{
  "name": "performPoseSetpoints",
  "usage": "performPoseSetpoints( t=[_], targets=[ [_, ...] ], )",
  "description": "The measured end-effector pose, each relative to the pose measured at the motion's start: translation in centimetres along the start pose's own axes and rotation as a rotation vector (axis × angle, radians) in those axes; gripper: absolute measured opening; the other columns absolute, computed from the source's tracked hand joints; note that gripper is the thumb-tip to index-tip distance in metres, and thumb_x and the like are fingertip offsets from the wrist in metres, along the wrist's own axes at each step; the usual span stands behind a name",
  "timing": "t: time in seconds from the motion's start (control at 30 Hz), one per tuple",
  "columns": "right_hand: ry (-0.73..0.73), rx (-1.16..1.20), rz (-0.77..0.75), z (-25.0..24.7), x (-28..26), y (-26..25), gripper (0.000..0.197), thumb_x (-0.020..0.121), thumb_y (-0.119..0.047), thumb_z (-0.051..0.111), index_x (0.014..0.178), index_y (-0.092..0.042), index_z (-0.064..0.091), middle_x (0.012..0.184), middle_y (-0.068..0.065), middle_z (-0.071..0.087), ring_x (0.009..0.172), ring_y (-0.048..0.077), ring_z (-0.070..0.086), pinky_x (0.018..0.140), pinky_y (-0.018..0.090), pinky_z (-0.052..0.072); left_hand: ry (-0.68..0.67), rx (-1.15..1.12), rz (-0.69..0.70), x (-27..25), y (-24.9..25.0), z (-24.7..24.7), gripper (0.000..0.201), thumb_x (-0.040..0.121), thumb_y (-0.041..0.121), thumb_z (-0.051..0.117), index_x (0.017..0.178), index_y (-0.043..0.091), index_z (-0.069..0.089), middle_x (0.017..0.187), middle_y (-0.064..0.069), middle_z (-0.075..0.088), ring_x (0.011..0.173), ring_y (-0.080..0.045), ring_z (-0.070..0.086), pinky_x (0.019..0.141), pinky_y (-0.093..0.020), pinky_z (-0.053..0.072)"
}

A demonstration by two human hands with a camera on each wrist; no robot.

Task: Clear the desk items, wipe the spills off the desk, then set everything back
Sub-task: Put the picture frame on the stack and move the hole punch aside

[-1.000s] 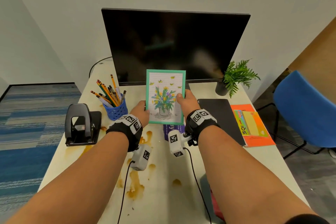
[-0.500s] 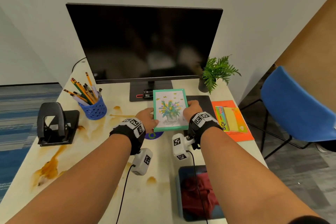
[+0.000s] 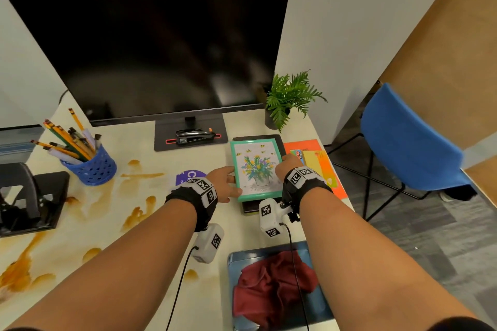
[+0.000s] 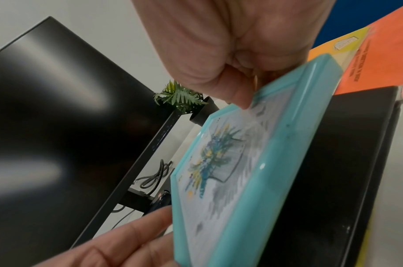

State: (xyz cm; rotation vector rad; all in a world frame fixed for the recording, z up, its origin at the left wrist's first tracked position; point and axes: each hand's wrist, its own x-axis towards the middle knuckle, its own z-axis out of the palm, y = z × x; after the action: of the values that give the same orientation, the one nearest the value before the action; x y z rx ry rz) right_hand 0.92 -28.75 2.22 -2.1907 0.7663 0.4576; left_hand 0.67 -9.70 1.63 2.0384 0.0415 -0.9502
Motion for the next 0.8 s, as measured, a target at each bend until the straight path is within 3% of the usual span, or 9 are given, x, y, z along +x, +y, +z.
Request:
performPoseSetpoints(
  t=[0.1, 0.17, 0.27, 0.37, 0.47, 0.6, 0.8],
  targets=[
    [0.017, -0.048, 0.022, -0.4, 0.3, 0.5, 0.040, 0.094, -0.003, 0.044, 0.132, -0.009, 0.048, 0.131, 0.016, 0.056, 0.118, 0.031, 0.056, 0.097, 0.034, 0.046, -0.015, 0.010, 0.009, 0.7, 0.1, 0.7, 0.081, 0.085, 0.004, 0.066, 0.151, 0.018, 0.019, 0.145, -0.004, 0.046, 0.127, -0.025, 0.051, 0.094, -0.040, 0.052],
    [-0.019, -0.105, 0.019, -0.6, 0.3, 0.8, 0.038, 0.095, -0.003, 0.044, 0.133, -0.005, 0.049, 0.133, 0.017, 0.053, 0.121, 0.031, 0.053, 0.097, 0.032, 0.045, 0.001, 0.069, 0.029, 1.2, 0.1, 1.4, 0.076, 0.085, 0.004, 0.064, 0.150, 0.018, 0.025, 0.148, -0.004, 0.041, 0.129, -0.024, 0.049, 0.096, -0.039, 0.052],
    [-0.048, -0.081, 0.010, -0.3, 0.3, 0.9, 0.036, 0.096, -0.009, 0.047, 0.131, -0.002, 0.053, 0.134, 0.013, 0.054, 0.123, 0.029, 0.053, 0.084, 0.023, 0.047, 0.012, 0.140, 0.026, 1.8, 0.3, 2.1, 0.064, 0.090, 0.003, 0.056, 0.148, 0.015, 0.032, 0.148, -0.009, 0.037, 0.124, -0.029, 0.051, 0.096, -0.035, 0.051],
    [-0.085, -0.182, -0.018, 0.1, 0.8, 1.1, 0.033, 0.098, -0.010, 0.046, 0.129, -0.002, 0.054, 0.133, 0.012, 0.053, 0.124, 0.025, 0.052, 0.089, 0.021, 0.045, -0.010, 0.151, 0.003, 1.8, 0.5, 2.4, 0.061, 0.092, -0.001, 0.051, 0.147, 0.014, 0.032, 0.147, -0.012, 0.036, 0.124, -0.032, 0.051, 0.095, -0.032, 0.050],
    [-0.068, -0.177, -0.026, -0.1, 0.6, 1.1, 0.039, 0.094, -0.012, 0.050, 0.132, 0.000, 0.051, 0.135, 0.018, 0.052, 0.125, 0.032, 0.051, 0.072, 0.021, 0.043, 0.012, 0.205, 0.016, 1.6, 0.5, 2.2, 0.063, 0.091, 0.004, 0.055, 0.147, 0.018, 0.032, 0.146, -0.010, 0.040, 0.120, -0.029, 0.054, 0.093, -0.034, 0.053],
    [-0.013, -0.188, -0.021, 0.5, 0.4, -0.2, 0.040, 0.095, -0.013, 0.048, 0.133, -0.001, 0.049, 0.137, 0.015, 0.051, 0.125, 0.030, 0.051, 0.096, 0.032, 0.045, 0.047, 0.218, 0.041, 0.8, 0.3, 1.2, 0.067, 0.090, 0.011, 0.060, 0.148, 0.019, 0.029, 0.151, -0.005, 0.036, 0.133, -0.025, 0.044, 0.104, -0.036, 0.045],
    [-0.058, -0.218, -0.100, 2.4, -0.6, -2.8, 0.049, 0.093, -0.014, 0.048, 0.141, -0.007, 0.042, 0.147, 0.012, 0.042, 0.134, 0.029, 0.043, 0.109, 0.035, 0.036, 0.098, 0.225, 0.012, -1.2, -1.3, -1.7, 0.062, 0.093, 0.020, 0.056, 0.149, 0.017, 0.028, 0.150, -0.002, 0.039, 0.137, -0.022, 0.040, 0.112, -0.034, 0.035]
  ],
)
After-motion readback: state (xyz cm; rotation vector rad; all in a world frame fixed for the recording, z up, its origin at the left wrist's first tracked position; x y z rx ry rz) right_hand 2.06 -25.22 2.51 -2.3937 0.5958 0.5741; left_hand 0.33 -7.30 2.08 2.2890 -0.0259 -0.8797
